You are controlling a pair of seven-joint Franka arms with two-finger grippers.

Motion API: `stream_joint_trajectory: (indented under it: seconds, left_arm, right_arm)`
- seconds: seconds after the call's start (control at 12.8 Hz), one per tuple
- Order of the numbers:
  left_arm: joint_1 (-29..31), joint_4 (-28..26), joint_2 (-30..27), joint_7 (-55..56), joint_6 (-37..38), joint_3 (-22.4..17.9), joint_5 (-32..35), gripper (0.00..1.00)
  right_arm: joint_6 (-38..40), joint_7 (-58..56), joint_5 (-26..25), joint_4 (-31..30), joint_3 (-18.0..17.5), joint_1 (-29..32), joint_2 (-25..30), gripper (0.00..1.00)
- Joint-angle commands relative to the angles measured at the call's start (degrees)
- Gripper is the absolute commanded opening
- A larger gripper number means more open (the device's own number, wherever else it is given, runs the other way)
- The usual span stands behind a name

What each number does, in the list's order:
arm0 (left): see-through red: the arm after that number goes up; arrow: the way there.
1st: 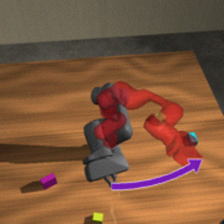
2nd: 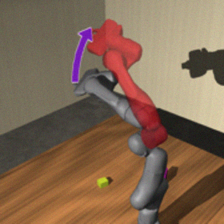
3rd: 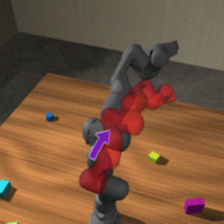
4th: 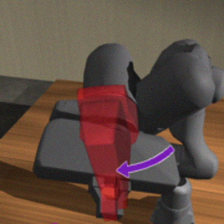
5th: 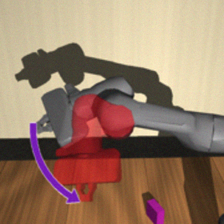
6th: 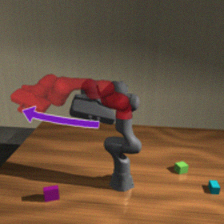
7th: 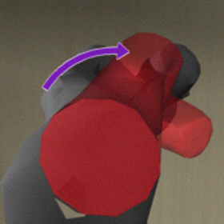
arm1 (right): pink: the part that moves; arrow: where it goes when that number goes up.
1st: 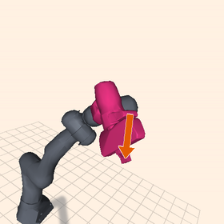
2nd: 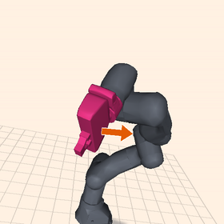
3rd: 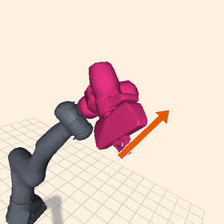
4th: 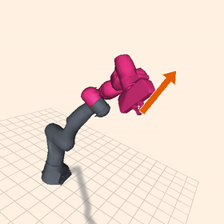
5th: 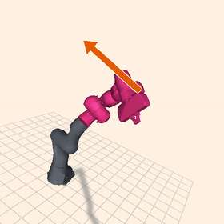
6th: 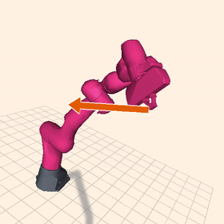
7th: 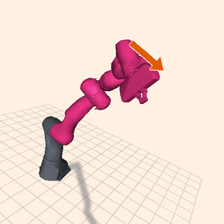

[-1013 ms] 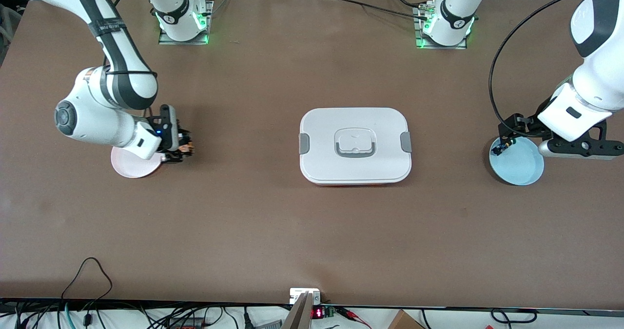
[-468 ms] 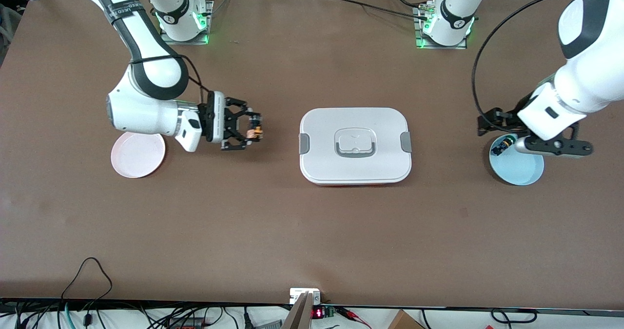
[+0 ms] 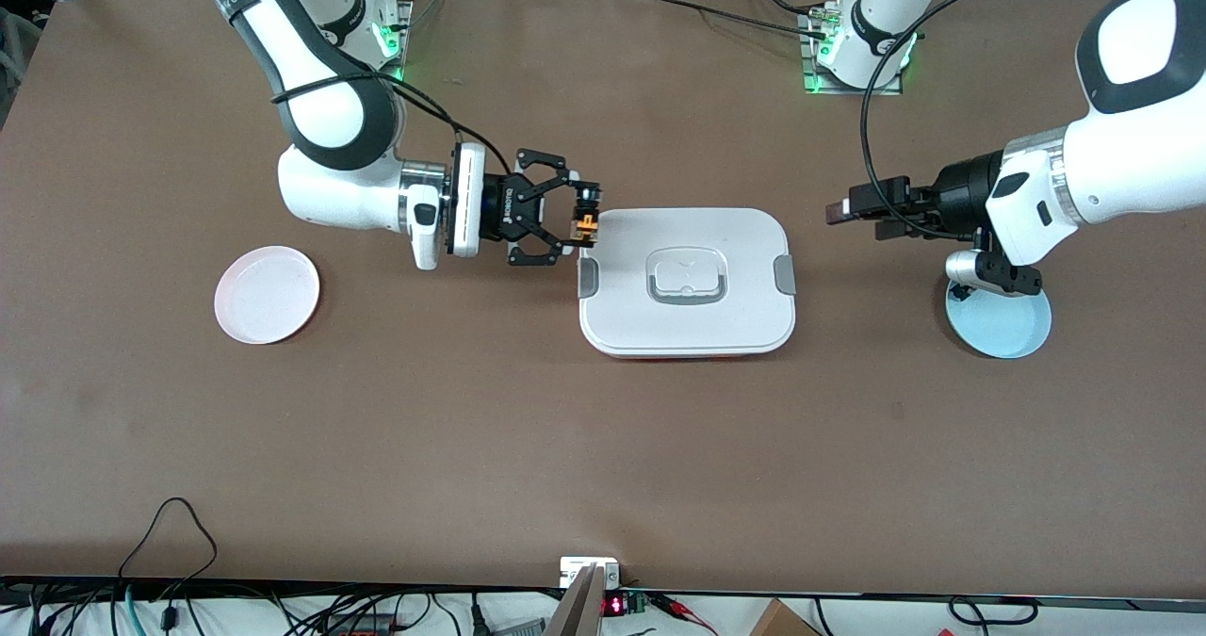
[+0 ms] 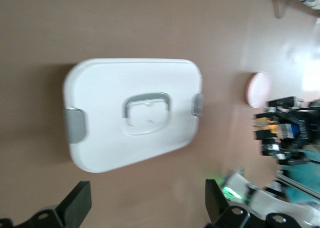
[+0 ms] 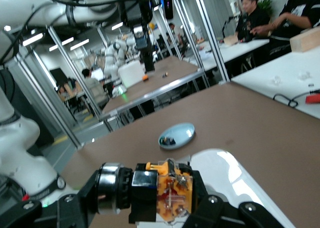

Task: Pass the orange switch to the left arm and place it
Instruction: 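Lift the switch with the right gripper over the white box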

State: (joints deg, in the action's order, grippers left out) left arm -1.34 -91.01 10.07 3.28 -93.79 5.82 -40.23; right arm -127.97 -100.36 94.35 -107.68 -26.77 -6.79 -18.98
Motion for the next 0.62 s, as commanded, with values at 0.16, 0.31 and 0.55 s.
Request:
stream_joint_trajectory:
  seconds: [0.16,0.31,0.55]
  left_arm:
    - [-0.06,-0.91,-1.45,-0.56,-1.12,4.10,-15.05,1.00]
    - [0.03,-6.86,-3.46,-0.99,-9.96,7.87,-19.33,1.00]
    - [0.38,-16.89,-6.99,-1.26,-19.40,12.11,-30.58,1.00]
  right_arm:
    - [-0.88,-2.98,11.19,3.18,-0.48,-3.84,-2.12,0.00]
    - [-0.88,-6.32,12.17,3.96,-0.48,-4.02,-2.12,0.00]
    - [-0.97,-6.77,12.08,6.25,-0.48,-4.81,-3.17,0.00]
